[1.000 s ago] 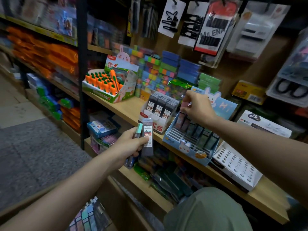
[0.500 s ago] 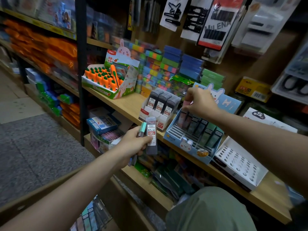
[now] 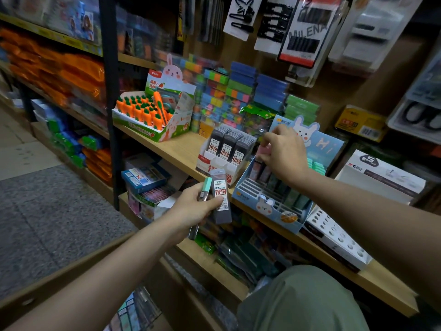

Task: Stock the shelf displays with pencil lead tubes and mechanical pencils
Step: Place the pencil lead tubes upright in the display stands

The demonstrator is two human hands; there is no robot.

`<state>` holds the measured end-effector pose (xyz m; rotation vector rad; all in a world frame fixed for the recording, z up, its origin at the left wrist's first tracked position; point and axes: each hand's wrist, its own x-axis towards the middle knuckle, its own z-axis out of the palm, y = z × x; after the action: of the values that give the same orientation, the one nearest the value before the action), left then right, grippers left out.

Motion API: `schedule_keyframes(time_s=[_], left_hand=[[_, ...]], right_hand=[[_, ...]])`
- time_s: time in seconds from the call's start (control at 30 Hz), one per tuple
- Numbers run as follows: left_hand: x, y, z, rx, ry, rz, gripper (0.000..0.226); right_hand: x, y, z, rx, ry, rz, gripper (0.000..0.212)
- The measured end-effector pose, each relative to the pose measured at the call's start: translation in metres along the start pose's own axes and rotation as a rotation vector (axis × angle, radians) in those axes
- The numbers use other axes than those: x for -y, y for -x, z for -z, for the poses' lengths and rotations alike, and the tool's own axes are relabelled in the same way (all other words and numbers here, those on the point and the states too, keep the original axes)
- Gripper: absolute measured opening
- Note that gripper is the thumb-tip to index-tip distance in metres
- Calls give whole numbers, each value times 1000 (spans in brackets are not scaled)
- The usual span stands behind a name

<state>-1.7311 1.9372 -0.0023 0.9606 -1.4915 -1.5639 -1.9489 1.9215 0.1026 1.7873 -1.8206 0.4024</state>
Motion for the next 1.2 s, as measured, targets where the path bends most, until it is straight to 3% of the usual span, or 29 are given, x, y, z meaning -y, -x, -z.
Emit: schedule_keyframes(time_s=[0.07, 0.13, 0.2, 0.3, 0.43, 0.6, 0.7, 0.83, 1.03, 1.2], left_hand=[[-1, 2, -2, 19, 21, -50, 31], [-4, 3, -4, 20, -23, -119, 32], [-6, 4, -6, 23, -60, -182, 32], [-10, 7, -10, 59, -100, -209, 28], [-12, 13, -19, 126, -79, -250, 27], [-12, 15, -19, 90, -18, -136, 23], [-16, 6, -8, -27, 123, -46, 19], [-21, -6, 12, -87, 218, -21, 36], [-19, -18, 40, -219, 267, -17, 16], [-14, -20, 52, -223, 332, 2, 24]], right_hand=[[2, 1, 7, -40, -51, 3, 36], [11, 7, 19, -95, -291, 3, 36], [25, 21, 29, 39, -523, 20, 30], [40, 51, 34, 270, -649, 46, 31], [38, 68, 40, 259, -797, -35, 22], [29, 60, 52, 231, -758, -84, 19], [24, 31, 62, 96, -699, -116, 18], [32, -16, 62, -57, -641, -111, 17], [68, -62, 23, -38, -594, -89, 17], [83, -75, -8, 45, -623, -163, 18]])
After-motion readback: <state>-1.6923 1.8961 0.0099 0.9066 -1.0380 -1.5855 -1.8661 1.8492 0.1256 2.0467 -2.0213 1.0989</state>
